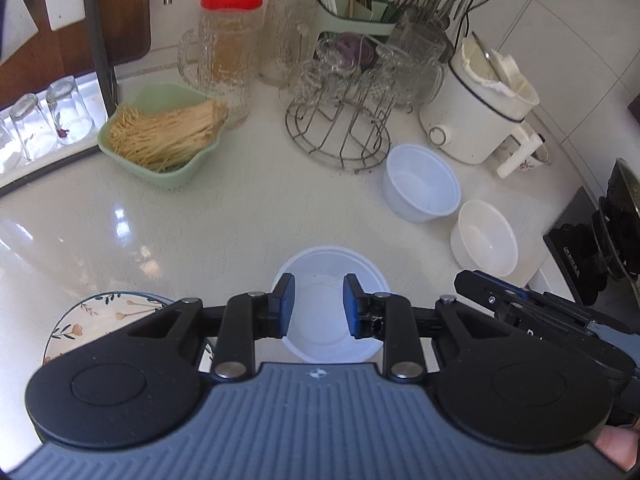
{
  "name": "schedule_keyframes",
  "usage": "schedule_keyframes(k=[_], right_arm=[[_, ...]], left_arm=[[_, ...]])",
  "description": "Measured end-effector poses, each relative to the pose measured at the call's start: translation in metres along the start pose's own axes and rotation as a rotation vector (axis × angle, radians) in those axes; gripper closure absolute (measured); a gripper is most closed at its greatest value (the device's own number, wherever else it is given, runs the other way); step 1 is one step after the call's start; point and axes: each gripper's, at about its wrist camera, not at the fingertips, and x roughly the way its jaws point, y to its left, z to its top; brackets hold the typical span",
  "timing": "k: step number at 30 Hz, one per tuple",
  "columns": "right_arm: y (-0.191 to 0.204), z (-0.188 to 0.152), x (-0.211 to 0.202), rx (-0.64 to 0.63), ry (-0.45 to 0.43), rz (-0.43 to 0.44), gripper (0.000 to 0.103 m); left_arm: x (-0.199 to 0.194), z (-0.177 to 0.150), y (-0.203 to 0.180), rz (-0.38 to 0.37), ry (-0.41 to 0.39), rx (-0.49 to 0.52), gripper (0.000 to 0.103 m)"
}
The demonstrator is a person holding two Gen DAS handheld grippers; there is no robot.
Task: Organize plates and bowls
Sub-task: 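Lift and carry the large translucent bowl toward the plate stack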
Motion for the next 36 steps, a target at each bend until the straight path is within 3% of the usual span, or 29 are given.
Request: schedule_keyframes(k=[8,20,36], right_arm=[[-0.013,0.014,-0.018,-0.039,-0.045,0.028,0.09],[-0.053,0.018,-0.025,-0.076,-0.05,0.029,0.09],[-0.068,0.01,-0.036,0.035,-0.054,-0.096,0.09]], left_arm=[[-0.015,0.002,-0.028,0.027,-0.057,0.016,0.073],[0.0,0.0,-0.074,0.056,-0.074,0.013,0.073],[0.016,0.002,-0.093,-0.041,-0.027,0.121,0.073]])
